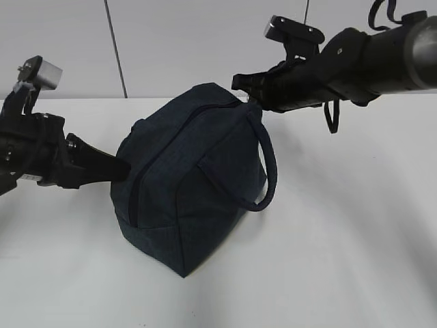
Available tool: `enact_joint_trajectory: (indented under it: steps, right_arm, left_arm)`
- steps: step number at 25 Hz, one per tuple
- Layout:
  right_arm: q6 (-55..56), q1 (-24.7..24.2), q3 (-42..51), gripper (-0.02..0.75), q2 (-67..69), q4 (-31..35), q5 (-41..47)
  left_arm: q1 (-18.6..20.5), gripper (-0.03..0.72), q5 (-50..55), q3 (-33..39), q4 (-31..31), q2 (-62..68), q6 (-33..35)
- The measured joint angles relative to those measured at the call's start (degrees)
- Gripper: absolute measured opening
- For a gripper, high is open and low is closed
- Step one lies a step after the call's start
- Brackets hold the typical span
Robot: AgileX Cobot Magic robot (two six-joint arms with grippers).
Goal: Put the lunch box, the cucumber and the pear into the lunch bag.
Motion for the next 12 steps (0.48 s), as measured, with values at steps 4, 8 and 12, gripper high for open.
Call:
enact_joint_trajectory:
  steps: [4, 8, 12]
  right_arm:
    - [0.0, -0.3, -0.5, 0.000, 3.3, 2.6, 1.8]
    - [0.1, -0.4, -0.6, 0.000, 4.4, 5.0, 2.2]
    - [-0.6, -0.5, -0.6, 0.011, 3.9, 5.2, 2.2]
  left_arm:
    - [0.0, 0.004, 0.0, 0.0, 0.0, 0.0, 0.0]
    - [0.0, 0.004, -0.1, 0.0, 0.0, 0.0, 0.0]
    - [0.0, 0.012, -0.6, 0.0, 0.0, 0.0, 0.0]
